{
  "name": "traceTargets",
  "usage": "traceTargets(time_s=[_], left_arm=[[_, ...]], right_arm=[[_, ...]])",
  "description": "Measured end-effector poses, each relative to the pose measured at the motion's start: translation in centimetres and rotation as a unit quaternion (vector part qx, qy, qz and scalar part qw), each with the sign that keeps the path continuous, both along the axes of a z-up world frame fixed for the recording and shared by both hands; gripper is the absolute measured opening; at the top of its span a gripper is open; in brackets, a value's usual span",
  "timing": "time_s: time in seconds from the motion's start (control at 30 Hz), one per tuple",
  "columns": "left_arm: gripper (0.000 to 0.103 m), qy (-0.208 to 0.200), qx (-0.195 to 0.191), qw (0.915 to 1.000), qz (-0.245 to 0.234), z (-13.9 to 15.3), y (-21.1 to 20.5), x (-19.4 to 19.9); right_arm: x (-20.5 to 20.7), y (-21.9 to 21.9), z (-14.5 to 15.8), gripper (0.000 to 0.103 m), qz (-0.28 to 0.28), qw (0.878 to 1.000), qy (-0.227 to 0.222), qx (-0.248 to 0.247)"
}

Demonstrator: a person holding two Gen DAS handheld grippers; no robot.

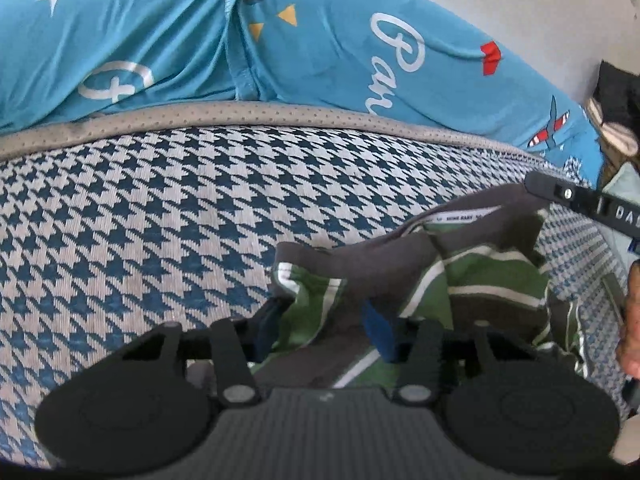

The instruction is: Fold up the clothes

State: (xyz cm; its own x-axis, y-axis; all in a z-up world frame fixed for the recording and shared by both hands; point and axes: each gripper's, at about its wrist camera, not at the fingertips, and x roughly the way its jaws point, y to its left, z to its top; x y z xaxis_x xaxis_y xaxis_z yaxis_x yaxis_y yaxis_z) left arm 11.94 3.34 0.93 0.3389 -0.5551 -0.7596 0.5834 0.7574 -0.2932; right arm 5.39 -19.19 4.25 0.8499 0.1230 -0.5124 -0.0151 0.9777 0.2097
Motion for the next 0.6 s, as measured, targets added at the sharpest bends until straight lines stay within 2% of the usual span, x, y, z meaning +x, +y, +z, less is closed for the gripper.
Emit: traceTargets(time_s=[0.07, 0.1, 0.13, 0.33, 0.43, 0.6], left_arm=[[0.066, -0.004, 0.001, 1.0000, 0.004, 0.2, 0.2, 0.0], [0.082, -0.007, 0.003, 0.9999, 0.007, 0.3, 0.3, 0.0], [0.089, -0.011, 0.005, 0.9999, 0.010, 0.4, 0.4, 0.0], [0.098, -0.016, 0.008, 0.9997, 0.019, 0.6, 0.7, 0.4], [0.099, -0.022, 0.023, 0.9994, 0.014, 0.4, 0.4, 0.3], [0.098, -0.029, 0.027, 0.9992, 0.004, 0.3, -0.3, 0.2]], right_arm=[[0.0, -0.3, -0.4, 0.009, -0.001, 1.000, 0.011, 0.001], [-0.1, -0.6, -0.5, 0.009, -0.002, 1.000, 0.016, 0.004], [-0.1, -0.8, -0.6, 0.009, -0.003, 1.000, 0.019, 0.009], [-0.4, -2.1, -0.9, 0.014, 0.001, 0.999, 0.033, 0.032], [-0.3, -2.5, -1.4, 0.021, 0.010, 0.998, 0.048, 0.042], [-0.1, -2.9, -2.5, 0.039, 0.029, 0.995, 0.077, 0.051]])
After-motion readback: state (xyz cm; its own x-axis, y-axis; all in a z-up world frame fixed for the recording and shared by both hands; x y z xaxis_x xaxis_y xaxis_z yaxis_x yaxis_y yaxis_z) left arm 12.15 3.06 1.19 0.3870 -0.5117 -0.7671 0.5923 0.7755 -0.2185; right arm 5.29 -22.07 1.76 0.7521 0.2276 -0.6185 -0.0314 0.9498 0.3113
